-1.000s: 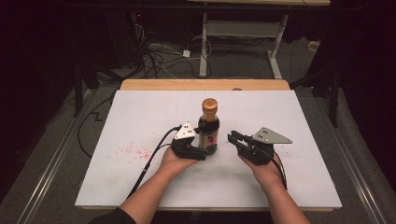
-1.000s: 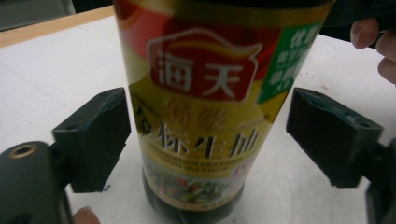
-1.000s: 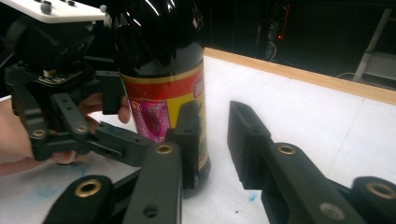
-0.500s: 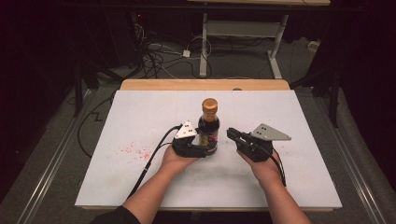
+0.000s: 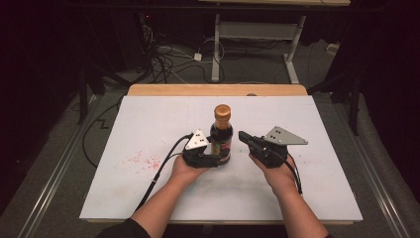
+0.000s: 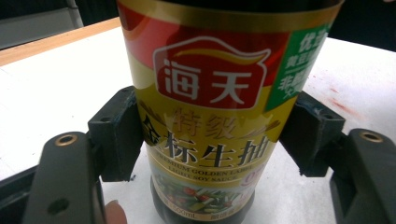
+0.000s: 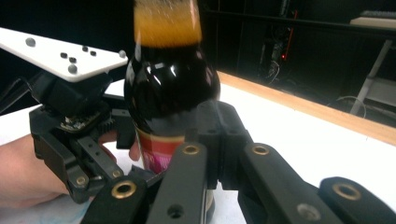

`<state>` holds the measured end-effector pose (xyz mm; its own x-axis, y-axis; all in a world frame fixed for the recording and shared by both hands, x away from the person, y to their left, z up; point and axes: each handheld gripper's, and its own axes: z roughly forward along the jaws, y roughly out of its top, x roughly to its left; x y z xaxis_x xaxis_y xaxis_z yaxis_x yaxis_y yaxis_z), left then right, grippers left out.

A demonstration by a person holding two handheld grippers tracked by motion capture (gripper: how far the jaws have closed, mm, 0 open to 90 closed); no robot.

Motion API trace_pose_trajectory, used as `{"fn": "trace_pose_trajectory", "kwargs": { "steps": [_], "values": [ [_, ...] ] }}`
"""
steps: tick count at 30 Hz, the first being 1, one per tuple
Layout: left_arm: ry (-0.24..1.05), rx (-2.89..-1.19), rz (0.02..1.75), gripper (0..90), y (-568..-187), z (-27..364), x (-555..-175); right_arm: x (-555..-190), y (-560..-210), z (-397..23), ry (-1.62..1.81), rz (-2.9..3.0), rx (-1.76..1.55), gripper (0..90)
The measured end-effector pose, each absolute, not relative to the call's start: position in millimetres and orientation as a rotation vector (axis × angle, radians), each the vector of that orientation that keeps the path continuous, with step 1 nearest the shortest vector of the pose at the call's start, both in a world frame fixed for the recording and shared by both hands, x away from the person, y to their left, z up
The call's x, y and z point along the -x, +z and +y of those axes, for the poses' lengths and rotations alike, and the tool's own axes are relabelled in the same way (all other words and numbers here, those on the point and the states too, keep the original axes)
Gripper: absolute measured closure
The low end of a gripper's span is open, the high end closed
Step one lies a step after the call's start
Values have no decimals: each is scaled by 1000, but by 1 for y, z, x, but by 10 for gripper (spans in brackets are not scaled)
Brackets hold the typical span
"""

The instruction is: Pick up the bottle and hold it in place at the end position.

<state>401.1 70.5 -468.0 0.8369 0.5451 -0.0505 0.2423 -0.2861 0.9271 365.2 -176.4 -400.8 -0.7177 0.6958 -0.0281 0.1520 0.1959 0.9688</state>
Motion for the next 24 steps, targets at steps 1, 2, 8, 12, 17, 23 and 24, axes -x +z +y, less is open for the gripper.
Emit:
{"fn": "trace_pose_trajectory", "kwargs": {
  "steps": [1, 2, 8, 12, 17, 23, 24],
  "values": [
    [331, -1874, 592, 280, -468, 70, -401, -366, -398, -175, 1548, 2013, -777, 900],
    [331, -1875, 592, 280, -468, 71, -401, -366, -397, -174, 1551, 2011, -777, 900],
    [331, -1876, 592, 280, -468, 71, -401, -367, -388, -172, 1555, 2005, -765, 900],
    [331, -1876, 592, 279, -468, 71, -401, -368, -383, -171, 1552, 2005, -756, 900],
    [331, -1879, 595, 279, -468, 70, -401, -368, -379, -170, 1560, 1998, -769, 900],
    [330, -1876, 596, 279, -468, 70, -401, -368, -373, -172, 1563, 1981, -774, 900],
    [330, -1875, 597, 280, -468, 70, -401, -368, -372, -173, 1559, 1983, -766, 900]
  ]
}}
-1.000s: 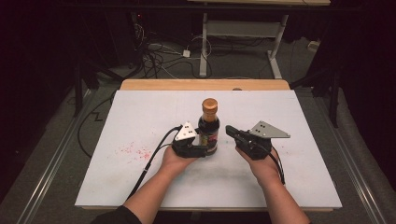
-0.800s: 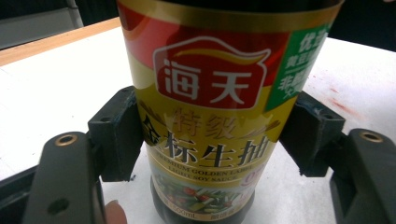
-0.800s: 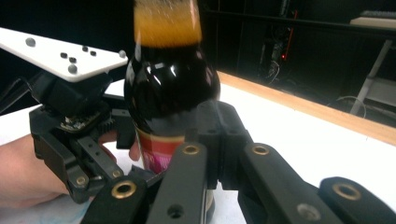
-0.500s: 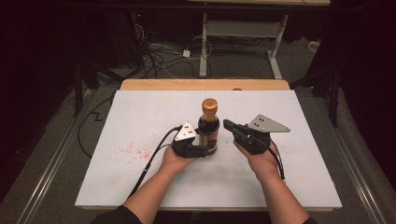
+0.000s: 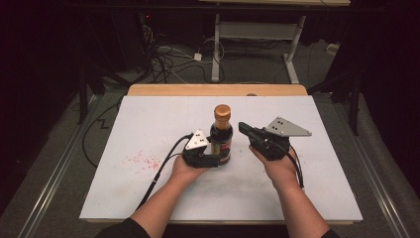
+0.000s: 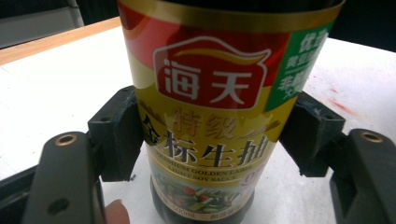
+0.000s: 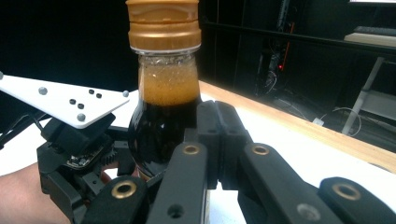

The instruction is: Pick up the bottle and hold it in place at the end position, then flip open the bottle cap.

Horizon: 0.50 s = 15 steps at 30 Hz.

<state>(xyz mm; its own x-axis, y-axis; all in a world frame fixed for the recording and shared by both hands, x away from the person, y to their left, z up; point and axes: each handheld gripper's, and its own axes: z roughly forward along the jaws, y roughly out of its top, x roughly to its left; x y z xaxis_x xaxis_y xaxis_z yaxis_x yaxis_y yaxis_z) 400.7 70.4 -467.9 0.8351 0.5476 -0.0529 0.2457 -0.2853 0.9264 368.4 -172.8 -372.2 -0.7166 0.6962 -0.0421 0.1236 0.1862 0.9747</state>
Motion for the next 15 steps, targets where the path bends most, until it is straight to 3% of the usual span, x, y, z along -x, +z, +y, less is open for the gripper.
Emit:
{"fn": "trace_pose_trajectory", "kwargs": {
  "steps": [15],
  "values": [
    [333, -1865, 607, 280, -469, 70, -400, -370, -360, -171, 1574, 1982, -758, 900]
  ]
}}
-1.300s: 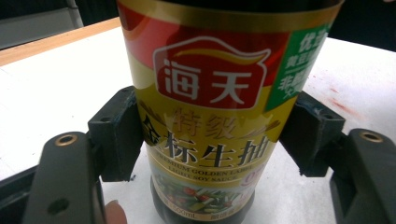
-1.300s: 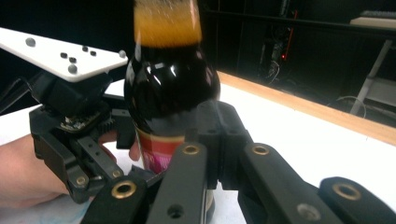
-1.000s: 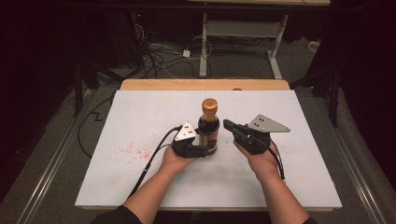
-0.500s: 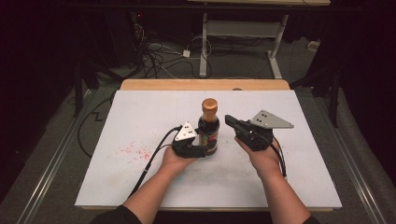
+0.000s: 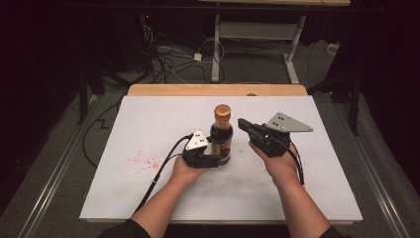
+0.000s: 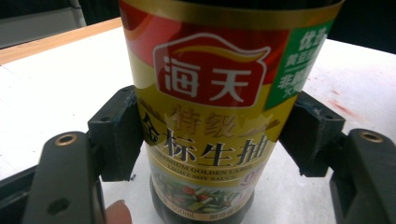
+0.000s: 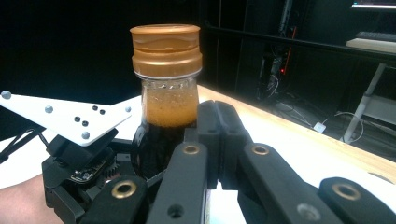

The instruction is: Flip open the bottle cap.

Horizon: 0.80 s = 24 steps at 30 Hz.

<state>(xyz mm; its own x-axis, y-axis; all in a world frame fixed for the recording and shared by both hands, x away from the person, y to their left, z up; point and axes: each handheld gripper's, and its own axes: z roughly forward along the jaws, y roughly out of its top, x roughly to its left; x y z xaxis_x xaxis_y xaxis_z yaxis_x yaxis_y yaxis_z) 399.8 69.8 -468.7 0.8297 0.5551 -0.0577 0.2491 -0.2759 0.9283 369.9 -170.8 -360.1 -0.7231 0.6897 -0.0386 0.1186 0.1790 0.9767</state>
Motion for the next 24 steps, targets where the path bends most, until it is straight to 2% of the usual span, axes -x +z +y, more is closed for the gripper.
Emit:
{"fn": "trace_pose_trajectory", "kwargs": {
  "steps": [24],
  "values": [
    [345, -1862, 607, 286, -470, 70, -399, -370, -337, -159, 1558, 2016, -703, 900]
  ]
}}
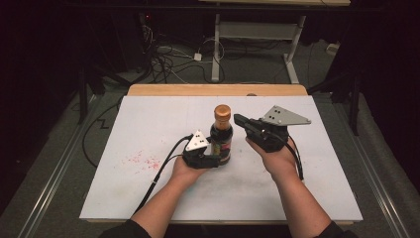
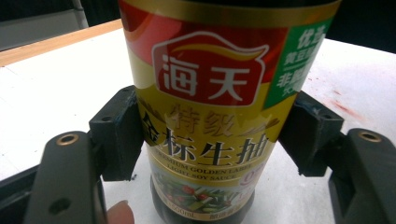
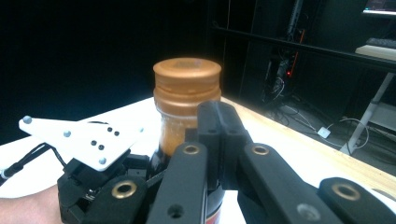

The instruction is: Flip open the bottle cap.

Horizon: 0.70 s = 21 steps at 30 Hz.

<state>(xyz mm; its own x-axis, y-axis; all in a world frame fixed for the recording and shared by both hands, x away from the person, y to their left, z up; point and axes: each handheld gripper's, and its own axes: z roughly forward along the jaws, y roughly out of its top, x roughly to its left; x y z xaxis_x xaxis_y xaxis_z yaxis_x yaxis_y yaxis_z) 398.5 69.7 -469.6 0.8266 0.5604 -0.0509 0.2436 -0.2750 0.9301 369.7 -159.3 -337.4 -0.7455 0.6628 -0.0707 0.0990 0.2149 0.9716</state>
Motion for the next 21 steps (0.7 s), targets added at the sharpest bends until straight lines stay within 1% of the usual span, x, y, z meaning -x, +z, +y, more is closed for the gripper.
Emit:
{"fn": "trace_pose_trajectory", "kwargs": {
  "steps": [21],
  "values": [
    [354, -1866, 606, 290, -470, 69, -398, -373, -328, -150, 1516, 2038, -683, 900]
  ]
}}
